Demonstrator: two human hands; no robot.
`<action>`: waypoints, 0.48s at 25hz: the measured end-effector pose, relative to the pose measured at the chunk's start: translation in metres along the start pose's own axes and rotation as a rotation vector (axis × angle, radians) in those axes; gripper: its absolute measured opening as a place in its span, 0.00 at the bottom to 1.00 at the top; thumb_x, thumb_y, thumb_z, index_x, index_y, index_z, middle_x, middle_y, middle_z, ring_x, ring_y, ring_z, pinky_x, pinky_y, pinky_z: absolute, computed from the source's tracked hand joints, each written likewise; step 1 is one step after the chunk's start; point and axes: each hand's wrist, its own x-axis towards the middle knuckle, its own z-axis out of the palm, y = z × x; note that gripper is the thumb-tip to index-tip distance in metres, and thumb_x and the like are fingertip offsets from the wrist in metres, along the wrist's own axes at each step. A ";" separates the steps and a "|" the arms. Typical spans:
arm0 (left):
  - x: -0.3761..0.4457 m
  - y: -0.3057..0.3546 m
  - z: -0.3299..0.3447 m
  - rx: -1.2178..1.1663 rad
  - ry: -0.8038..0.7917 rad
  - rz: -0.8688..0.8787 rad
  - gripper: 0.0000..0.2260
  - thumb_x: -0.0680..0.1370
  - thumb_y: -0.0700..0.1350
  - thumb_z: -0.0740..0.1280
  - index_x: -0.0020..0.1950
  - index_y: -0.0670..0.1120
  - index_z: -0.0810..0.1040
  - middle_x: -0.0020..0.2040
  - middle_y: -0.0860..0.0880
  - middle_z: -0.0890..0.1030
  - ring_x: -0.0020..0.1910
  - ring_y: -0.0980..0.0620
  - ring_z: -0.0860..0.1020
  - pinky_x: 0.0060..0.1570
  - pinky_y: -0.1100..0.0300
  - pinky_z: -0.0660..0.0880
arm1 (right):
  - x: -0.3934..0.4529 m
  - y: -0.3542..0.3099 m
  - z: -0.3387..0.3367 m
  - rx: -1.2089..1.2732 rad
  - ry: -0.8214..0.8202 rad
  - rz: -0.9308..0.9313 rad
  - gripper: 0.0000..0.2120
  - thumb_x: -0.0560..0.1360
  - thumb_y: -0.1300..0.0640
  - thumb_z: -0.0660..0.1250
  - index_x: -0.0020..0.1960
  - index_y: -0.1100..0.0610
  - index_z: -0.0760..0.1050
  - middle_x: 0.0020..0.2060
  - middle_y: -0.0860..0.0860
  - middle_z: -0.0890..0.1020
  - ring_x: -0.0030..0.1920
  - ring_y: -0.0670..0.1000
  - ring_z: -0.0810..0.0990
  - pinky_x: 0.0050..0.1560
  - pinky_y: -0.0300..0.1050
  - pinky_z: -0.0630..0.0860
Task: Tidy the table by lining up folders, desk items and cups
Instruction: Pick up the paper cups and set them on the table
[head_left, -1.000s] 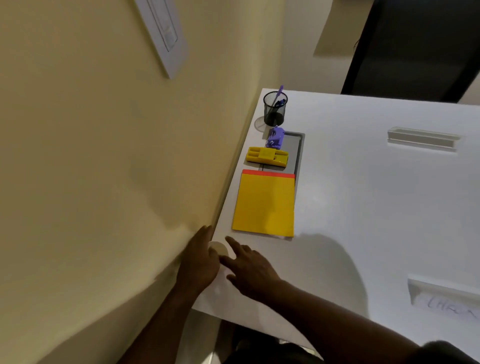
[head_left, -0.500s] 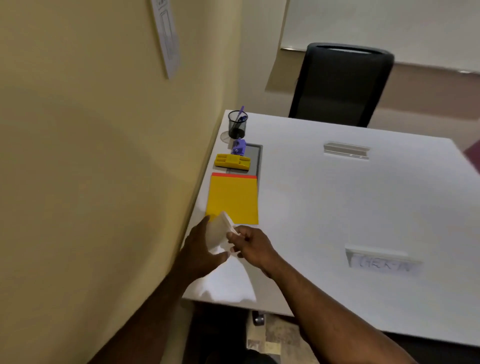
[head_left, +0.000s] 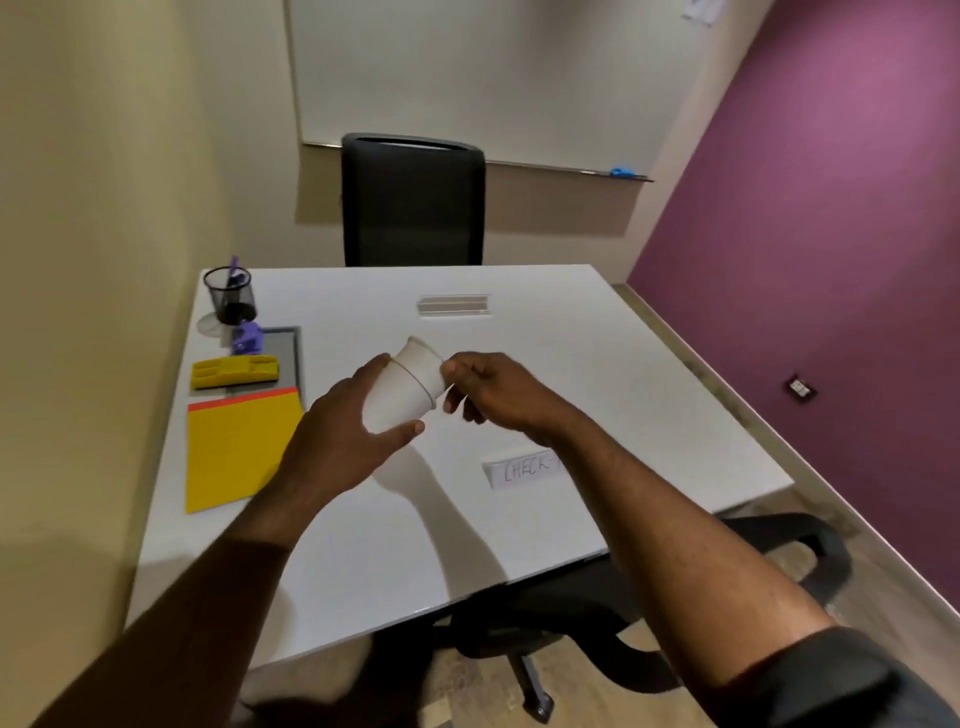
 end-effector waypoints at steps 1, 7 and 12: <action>0.005 0.010 0.007 -0.002 -0.008 0.013 0.39 0.67 0.64 0.73 0.74 0.59 0.60 0.66 0.50 0.75 0.54 0.51 0.74 0.47 0.57 0.72 | -0.004 0.008 -0.019 0.005 0.067 0.007 0.15 0.81 0.47 0.56 0.49 0.53 0.78 0.40 0.50 0.84 0.35 0.46 0.79 0.39 0.43 0.77; 0.016 0.060 0.077 -0.218 -0.061 -0.110 0.38 0.65 0.68 0.71 0.71 0.61 0.63 0.61 0.55 0.76 0.53 0.54 0.76 0.43 0.65 0.71 | -0.025 0.125 -0.136 -0.199 0.415 0.078 0.12 0.79 0.49 0.61 0.50 0.53 0.80 0.44 0.48 0.84 0.44 0.50 0.82 0.44 0.42 0.73; 0.007 0.089 0.148 -0.319 0.021 -0.277 0.32 0.67 0.64 0.73 0.67 0.60 0.68 0.52 0.60 0.77 0.51 0.58 0.77 0.37 0.65 0.74 | -0.012 0.282 -0.189 -0.704 0.287 0.192 0.14 0.79 0.53 0.60 0.57 0.60 0.79 0.53 0.61 0.83 0.53 0.63 0.81 0.50 0.48 0.73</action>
